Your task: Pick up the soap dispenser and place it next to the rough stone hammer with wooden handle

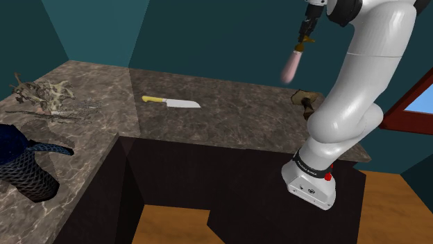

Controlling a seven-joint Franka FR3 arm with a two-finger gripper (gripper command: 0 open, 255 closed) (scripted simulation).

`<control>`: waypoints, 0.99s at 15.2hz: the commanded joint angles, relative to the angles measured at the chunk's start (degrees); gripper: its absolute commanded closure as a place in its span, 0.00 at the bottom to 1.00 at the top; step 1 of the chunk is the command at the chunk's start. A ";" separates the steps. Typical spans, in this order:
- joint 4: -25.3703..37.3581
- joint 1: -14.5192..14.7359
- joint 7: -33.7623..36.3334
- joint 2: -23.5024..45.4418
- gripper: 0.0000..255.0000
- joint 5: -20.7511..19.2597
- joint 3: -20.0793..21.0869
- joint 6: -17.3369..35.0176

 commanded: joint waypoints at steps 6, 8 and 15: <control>-5.74 0.50 0.05 -0.20 1.00 -0.04 0.17 5.59; -7.24 0.60 0.05 -0.16 1.00 0.00 0.23 7.12; -11.95 0.79 -0.12 0.42 1.00 0.44 0.48 12.29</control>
